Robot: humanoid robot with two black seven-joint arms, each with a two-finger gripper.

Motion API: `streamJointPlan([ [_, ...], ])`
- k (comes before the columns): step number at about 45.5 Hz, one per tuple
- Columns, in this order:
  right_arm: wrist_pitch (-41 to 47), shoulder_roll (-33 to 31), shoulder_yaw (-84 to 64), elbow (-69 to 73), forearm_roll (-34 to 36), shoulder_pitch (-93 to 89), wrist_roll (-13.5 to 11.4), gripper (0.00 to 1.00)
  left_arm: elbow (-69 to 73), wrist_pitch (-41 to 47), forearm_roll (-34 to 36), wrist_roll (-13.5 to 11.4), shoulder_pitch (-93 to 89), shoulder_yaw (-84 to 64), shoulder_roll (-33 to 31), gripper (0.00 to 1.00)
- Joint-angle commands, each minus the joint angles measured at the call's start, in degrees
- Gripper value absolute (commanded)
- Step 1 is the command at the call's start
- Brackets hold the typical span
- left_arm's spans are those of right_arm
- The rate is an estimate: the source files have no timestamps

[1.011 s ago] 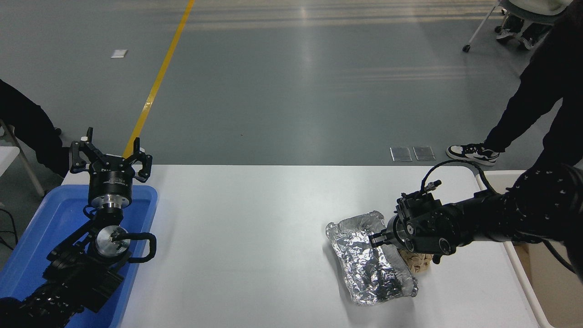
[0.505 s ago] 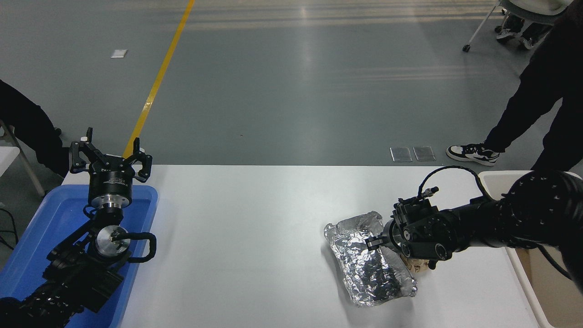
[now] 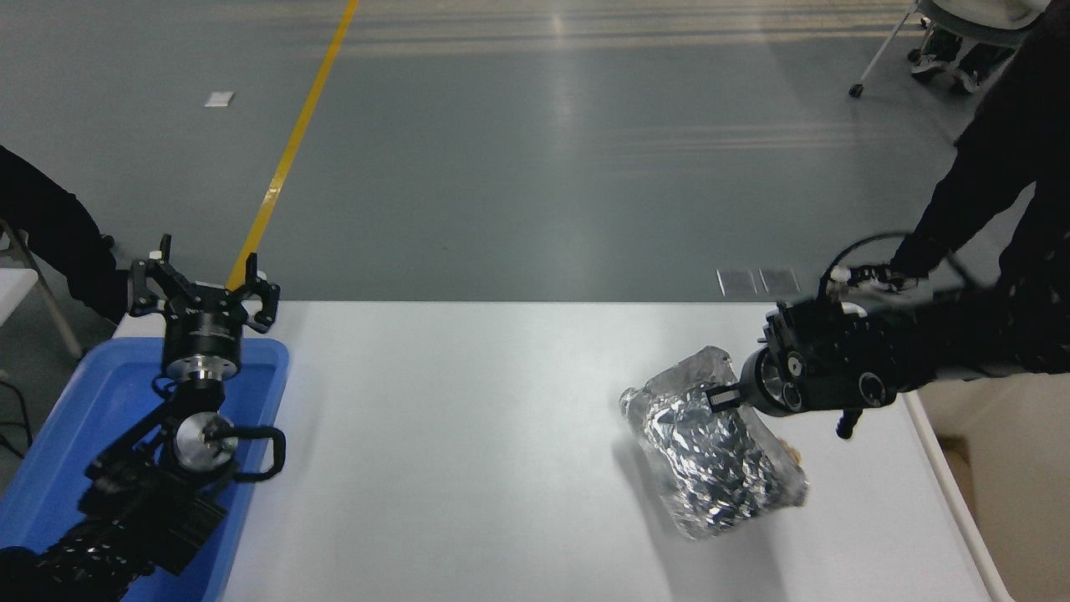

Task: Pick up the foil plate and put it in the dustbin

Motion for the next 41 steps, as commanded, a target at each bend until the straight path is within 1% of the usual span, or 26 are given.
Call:
streamJointPlan([
  [1,7.7,-7.2,-6.0,14.0,3.8,23.8,0.1,0.0,0.0,0.0,0.0,0.0,0.1,0.0,0.0,0.99],
  [10,20.0,-9.1,-6.7,15.1,3.9,37.3,0.1,0.0,0.0,0.0,0.0,0.0,0.1,0.0,0.1,0.99],
  [15,24.2,-9.1,-6.8,15.2,5.5,42.1,0.2,0.0,0.0,0.0,0.0,0.0,0.1,0.0,0.1,0.99],
  [26,25.7,-9.1,-7.2,15.1,5.8,43.9,0.1,0.0,0.0,0.0,0.0,-0.1,0.1,0.0,0.1,0.99],
  [35,24.9,-9.6,-11.7,13.6,5.3,42.7,0.1,0.0,0.0,0.0,0.0,-0.1,0.0,0.0,0.1,0.99],
  [41,24.8,-13.9,-14.0,11.7,2.8,41.2,0.2,0.0,0.0,0.0,0.0,-0.1,0.0,0.0,0.1,0.99],
])
